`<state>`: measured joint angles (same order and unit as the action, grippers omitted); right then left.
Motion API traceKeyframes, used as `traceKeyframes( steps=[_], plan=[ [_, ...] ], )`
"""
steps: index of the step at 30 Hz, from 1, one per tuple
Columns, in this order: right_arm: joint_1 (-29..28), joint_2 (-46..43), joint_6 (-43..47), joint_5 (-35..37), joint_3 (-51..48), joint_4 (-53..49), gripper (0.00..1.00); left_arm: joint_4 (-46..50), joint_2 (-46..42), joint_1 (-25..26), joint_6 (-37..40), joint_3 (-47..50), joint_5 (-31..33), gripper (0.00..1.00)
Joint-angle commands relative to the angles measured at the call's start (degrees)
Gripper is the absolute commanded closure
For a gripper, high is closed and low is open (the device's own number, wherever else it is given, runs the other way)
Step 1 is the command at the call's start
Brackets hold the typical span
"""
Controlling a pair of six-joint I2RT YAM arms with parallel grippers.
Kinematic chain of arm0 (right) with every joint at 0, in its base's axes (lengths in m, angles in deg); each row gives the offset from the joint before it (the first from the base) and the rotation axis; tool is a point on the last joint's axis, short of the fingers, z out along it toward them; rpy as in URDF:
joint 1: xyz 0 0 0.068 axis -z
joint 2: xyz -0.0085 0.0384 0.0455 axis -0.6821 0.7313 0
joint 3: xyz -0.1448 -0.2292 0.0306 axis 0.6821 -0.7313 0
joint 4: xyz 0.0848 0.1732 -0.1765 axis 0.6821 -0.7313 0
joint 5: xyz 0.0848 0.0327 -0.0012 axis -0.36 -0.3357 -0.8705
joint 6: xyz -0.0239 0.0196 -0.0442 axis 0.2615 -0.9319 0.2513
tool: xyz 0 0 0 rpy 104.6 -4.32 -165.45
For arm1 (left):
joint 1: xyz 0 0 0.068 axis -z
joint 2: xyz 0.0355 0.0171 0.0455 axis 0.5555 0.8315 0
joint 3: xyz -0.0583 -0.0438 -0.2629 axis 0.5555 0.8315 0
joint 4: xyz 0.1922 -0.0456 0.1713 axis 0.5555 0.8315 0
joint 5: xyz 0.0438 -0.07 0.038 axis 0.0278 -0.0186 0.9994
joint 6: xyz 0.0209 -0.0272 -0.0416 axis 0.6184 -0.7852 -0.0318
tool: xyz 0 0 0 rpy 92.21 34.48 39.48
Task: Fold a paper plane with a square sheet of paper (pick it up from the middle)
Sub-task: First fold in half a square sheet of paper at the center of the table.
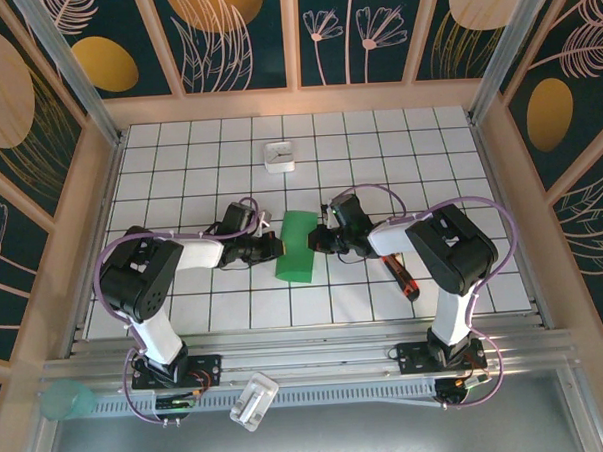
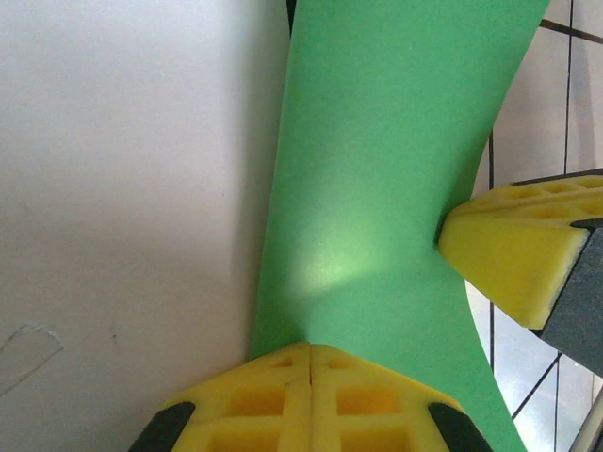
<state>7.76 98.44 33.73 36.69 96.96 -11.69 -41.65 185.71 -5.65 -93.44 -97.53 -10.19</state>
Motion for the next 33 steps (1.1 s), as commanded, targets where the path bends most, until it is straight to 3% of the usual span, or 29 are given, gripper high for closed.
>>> traceKeyframes(
  steps=[1, 12, 17, 20, 33],
  plan=[
    [2.10, 2.65, 2.76, 7.67, -1.31, -11.73, 1.00, 10.06, 1.94, -0.11, 3.98, 0.74, 4.69, 0.97],
    [1.72, -6.84, 2.70, -2.90, 3.25, -3.90, 0.85, 9.99, 3.67, -0.32, 6.47, 2.68, 0.44, 1.00],
    [0.46, -1.13, -2.91, -9.24, 6.72, 3.43, 0.99, 9.32, 4.23, -0.58, 5.99, 2.69, 0.43, 1.00],
    [-0.70, 2.92, -5.12, -11.29, 9.62, 5.32, 1.00, 9.65, 4.33, -0.61, 5.97, 2.43, 0.93, 1.00],
    [-4.46, 11.23, -2.98, -5.24, 18.33, -5.07, 1.00, 10.02, 3.97, -0.59, 6.32, 2.36, 1.84, 1.00]
  ],
)
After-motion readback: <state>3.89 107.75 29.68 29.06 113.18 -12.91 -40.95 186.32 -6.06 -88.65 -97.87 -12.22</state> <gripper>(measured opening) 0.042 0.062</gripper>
